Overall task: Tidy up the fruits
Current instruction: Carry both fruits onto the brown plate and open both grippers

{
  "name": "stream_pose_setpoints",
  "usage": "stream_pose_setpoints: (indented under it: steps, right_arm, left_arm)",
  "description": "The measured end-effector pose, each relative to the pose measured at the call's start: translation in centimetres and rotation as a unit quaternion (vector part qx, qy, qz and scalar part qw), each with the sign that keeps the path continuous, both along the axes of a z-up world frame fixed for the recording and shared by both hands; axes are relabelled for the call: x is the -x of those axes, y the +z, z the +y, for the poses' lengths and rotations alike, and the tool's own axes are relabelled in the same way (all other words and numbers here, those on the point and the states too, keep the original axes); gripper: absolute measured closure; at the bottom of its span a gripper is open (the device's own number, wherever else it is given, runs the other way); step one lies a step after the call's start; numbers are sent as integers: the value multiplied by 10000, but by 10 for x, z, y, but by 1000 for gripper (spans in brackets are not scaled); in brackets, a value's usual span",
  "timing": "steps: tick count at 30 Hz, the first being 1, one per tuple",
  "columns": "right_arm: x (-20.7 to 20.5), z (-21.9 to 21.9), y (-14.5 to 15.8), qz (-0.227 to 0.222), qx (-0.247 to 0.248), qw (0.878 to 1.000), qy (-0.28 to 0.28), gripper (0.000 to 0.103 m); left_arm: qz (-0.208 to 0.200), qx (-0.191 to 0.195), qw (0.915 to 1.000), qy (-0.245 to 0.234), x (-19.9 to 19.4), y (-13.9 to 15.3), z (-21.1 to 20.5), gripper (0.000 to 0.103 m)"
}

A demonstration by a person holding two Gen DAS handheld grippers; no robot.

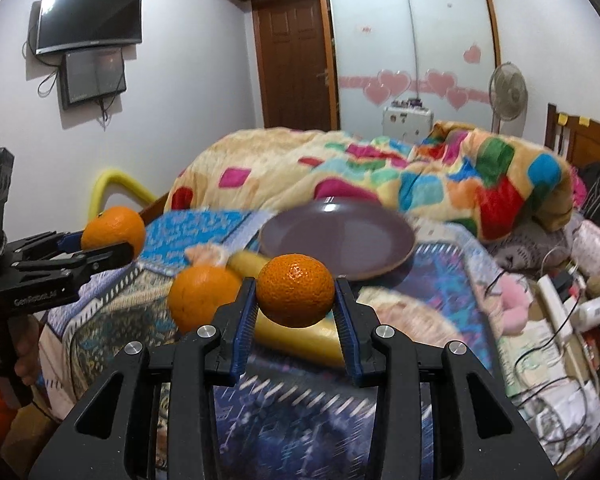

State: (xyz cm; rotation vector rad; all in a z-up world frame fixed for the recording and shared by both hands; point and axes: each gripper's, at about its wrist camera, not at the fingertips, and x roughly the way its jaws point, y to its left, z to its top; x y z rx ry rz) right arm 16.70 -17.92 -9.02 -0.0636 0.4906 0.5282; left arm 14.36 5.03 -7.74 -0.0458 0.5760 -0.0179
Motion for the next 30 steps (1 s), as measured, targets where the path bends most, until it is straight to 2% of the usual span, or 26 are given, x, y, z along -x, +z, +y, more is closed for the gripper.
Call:
stream_pose_setpoints:
  steps: [8, 15, 22, 30]
  right_arm:
    - [-16, -10, 29, -398, -5, 9990, -212, 68]
    - [-39, -10, 36, -555, 98, 9976, -402, 68]
    - [-69, -10, 29, -389, 150, 9978, -508, 68]
    - [-108, -5, 16, -96, 334, 9979, -549, 68]
  left_arm:
    - [-193, -67, 9998, -59, -22, 26, -13, 40]
    - [-132, 5, 9999, -101, -53, 34, -17, 40]
    - [-30, -103, 9999, -121, -87, 30, -23, 40]
    - [261, -44, 9995, -195, -128, 20, -29, 40]
